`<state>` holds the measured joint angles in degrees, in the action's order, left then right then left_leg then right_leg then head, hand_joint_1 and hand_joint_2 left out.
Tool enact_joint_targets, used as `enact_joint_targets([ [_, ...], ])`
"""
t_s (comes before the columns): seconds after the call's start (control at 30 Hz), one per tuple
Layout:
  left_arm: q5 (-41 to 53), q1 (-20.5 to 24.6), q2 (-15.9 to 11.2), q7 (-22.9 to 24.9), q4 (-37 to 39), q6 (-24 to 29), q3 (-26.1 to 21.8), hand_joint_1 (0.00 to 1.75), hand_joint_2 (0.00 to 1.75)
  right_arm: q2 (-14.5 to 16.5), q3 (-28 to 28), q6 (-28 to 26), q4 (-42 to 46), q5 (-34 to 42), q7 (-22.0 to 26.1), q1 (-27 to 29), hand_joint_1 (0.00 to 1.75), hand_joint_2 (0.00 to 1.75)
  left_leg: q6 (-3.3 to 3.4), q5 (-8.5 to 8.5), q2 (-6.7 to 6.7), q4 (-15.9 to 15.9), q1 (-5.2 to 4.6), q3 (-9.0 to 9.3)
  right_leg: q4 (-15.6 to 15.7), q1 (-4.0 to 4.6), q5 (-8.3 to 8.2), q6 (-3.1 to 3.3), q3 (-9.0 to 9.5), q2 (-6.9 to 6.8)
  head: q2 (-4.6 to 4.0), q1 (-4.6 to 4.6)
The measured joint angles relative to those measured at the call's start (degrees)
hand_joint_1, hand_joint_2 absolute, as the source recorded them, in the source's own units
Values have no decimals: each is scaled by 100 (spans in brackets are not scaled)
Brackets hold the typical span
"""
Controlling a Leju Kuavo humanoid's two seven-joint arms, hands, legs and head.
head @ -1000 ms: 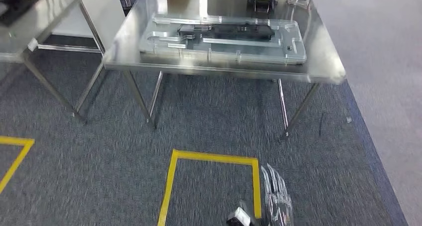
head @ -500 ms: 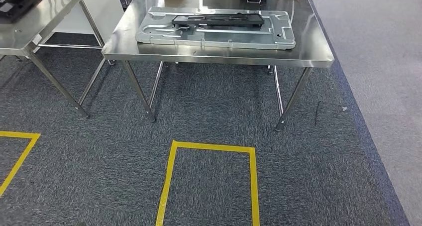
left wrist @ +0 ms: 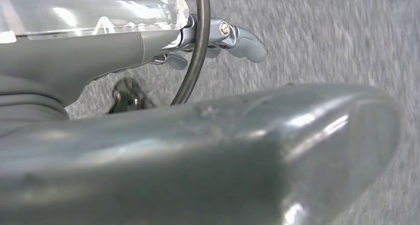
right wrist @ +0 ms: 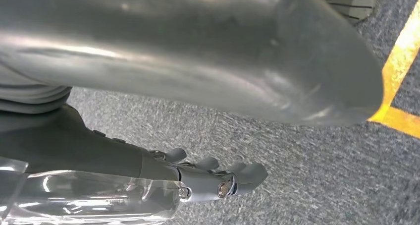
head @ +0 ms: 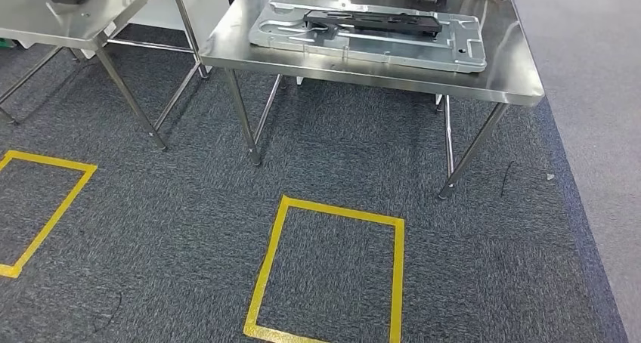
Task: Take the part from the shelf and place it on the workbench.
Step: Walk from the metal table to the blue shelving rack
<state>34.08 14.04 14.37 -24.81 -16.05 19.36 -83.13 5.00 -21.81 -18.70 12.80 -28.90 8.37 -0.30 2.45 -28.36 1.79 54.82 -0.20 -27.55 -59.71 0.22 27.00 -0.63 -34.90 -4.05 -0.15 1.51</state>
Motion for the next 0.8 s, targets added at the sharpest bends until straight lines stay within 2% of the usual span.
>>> enact_joint_targets([
  [0.07, -11, 2, -2, 9, -7, 17, 35, 0, 0, -11, 2, 5, -31, -11, -32, 4, 0, 0, 36, 93, -97, -21, 18, -60, -652, -39, 432, -67, -275, 292, 0, -1],
  [0.1, -15, 0, -3, 10, -10, 20, 44, 0, 0, -13, 2, 6, -45, -14, -41, 8, 0, 0, 40, 121, -151, -11, 19, -102, -1033, -59, 622, -94, -427, 355, 0, -1],
  [0.13, -20, -6, -3, 10, -12, 22, 49, 0, 0, -14, 2, 7, -57, -16, -50, 12, 0, 0, 34, 142, -215, 6, 20, -141, -1293, -79, 713, -118, -517, 376, 0, -1],
  [0.17, -24, -16, -3, 13, -12, 23, 50, 0, 0, -15, 3, 13, -66, -24, -59, 16, 0, 0, 26, 153, -279, 29, 24, -173, -1352, -97, 689, -139, -507, 383, 0, -1],
  [0.2, -27, -24, -2, 19, -13, 24, 54, 0, 0, -16, 4, 31, -72, -40, -82, 17, 0, 0, 17, 157, -347, 57, 31, -197, -1171, -117, 558, -154, -380, 392, 0, -1],
  [0.23, -27, -27, 1, 28, -13, 26, 63, 0, 0, -19, 9, 70, -78, -72, -121, 18, 0, 0, 1, 154, -412, 90, 39, -214, -802, -140, 367, -164, -160, 438, 0, -1],
  [0.27, -23, -26, 4, 40, -13, 29, 81, 0, 0, -21, 18, 131, -87, -115, -178, 19, 0, 0, -22, 143, -468, 131, 43, -239, -389, -164, 224, -165, 74, 564, 0, -1],
  [0.3, -11, -18, 7, 56, -13, 32, 111, 0, 0, -23, 32, 210, -99, -165, -248, 21, 0, 0, -54, 130, -522, 180, 42, -270, -58, -178, 129, -152, 248, 682, 0, 0],
  [0.33, 4, -7, 8, 72, -13, 35, 152, 0, 0, -25, 56, 296, -110, -220, -320, 22, 0, 0, -94, 123, -566, 218, 43, -305, 136, -181, 98, -127, 343, 773, 0, 0],
  [0.37, 28, 3, 8, 90, -13, 38, 200, 0, 0, -24, 85, 377, -120, -271, -390, 22, 0, 0, -135, 125, -611, 241, 44, -341, 194, -173, 118, -92, 363, 815, 0, 1],
  [0.43, 70, 12, 9, 134, -13, 44, 306, 0, 0, -9, 151, 523, -131, -348, -503, 11, 0, 0, -213, 136, -689, 253, 57, -387, 205, -163, 100, -4, 356, 689, 0, 0],
  [0.5, 107, 15, 12, 182, -13, 49, 414, 0, 0, 13, 195, 681, -139, -385, -603, 6, 0, 0, -271, 4, -572, 441, 62, -487, 245, -179, 75, 89, 368, 553, 0, 0],
  [0.53, 122, 20, 16, 209, -13, 50, 469, 0, 0, 21, 209, 779, -145, -397, -659, 10, 0, 0, -294, -154, -458, 699, 70, -605, 260, -178, 67, 126, 370, 482, 0, 1],
  [0.6, 134, 28, 28, 274, -13, 55, 593, 0, 0, 21, 238, 996, -160, -418, -783, 24, 0, 0, -341, -536, -284, 1462, 91, -960, 257, -150, 71, 161, 363, 334, 0, 0],
  [0.63, 132, 26, 32, 304, -13, 62, 650, 0, 0, 22, 251, 1088, -168, -430, -839, 28, 0, 0, -360, -645, -250, 1776, 100, -1101, 254, -137, 73, 164, 360, 262, 0, 1],
  [0.67, 127, 21, 34, 330, -13, 71, 705, 0, 0, 23, 262, 1160, -174, -440, -883, 28, 0, 0, -370, -649, -230, 1908, 104, -1155, 249, -131, 76, 164, 359, 193, 0, 0],
  [0.7, 119, 17, 35, 350, -14, 83, 752, 0, 0, 26, 270, 1214, -178, -450, -920, 25, 0, 0, -371, -542, -209, 1809, 105, -1096, 245, -128, 80, 161, 360, 131, 0, 1],
  [0.73, 102, 16, 35, 362, -18, 96, 797, 0, 0, 30, 279, 1254, -179, -462, -947, 22, 0, 0, -362, -354, -164, 1488, 104, -924, 242, -128, 86, 154, 368, 71, 0, 1],
  [0.8, 41, 35, 34, 375, -26, 128, 891, 0, 0, 43, 292, 1322, -179, -486, -997, 19, 0, 0, -311, -42, 52, 672, 79, -507, 230, -110, 106, 117, 390, -43, 0, 1],
])
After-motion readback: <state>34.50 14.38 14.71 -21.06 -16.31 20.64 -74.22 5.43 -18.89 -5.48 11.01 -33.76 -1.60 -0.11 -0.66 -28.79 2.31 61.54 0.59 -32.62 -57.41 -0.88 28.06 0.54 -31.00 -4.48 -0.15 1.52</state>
